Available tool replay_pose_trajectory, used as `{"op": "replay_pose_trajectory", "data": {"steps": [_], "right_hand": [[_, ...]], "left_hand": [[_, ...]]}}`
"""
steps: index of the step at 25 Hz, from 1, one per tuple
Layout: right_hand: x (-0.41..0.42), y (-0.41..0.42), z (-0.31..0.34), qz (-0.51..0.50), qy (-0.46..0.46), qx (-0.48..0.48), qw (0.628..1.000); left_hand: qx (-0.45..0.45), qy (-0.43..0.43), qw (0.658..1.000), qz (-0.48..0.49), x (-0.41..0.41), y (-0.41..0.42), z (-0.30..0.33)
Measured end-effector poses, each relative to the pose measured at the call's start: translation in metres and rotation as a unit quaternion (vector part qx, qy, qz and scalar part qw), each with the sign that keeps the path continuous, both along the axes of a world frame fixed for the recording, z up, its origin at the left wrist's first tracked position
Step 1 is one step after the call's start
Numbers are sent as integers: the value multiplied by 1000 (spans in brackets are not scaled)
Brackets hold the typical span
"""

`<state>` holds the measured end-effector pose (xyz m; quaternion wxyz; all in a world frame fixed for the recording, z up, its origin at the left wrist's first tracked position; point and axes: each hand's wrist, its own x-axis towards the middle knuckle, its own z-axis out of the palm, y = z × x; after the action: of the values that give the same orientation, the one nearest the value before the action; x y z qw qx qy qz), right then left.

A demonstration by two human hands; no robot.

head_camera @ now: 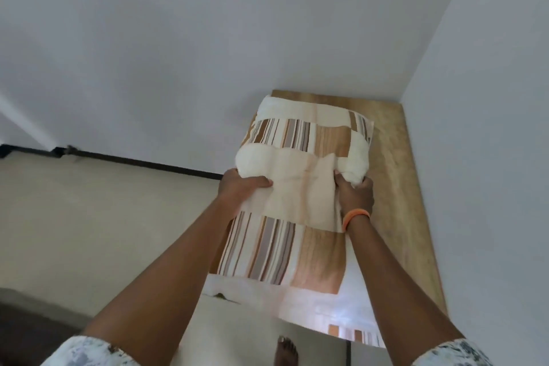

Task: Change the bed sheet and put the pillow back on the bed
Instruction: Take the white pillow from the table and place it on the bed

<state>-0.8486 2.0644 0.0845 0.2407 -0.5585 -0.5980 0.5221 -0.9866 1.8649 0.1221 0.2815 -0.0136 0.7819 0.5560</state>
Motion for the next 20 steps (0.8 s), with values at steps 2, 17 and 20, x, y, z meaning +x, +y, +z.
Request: {"op": "replay_pose_trajectory", "data": {"steps": [2,17,20], "right_hand": [[-17,-47,3,36,49,-2,998],[56,-604,21,437,124,-159,877],[99,-715,17,520,96,-188,828]], "left_hand": [[-7,24,999,35,-1,-55,10],[-171,176,888,389,256,-619,77],[-181,163,852,464,337,-715,76]]}}
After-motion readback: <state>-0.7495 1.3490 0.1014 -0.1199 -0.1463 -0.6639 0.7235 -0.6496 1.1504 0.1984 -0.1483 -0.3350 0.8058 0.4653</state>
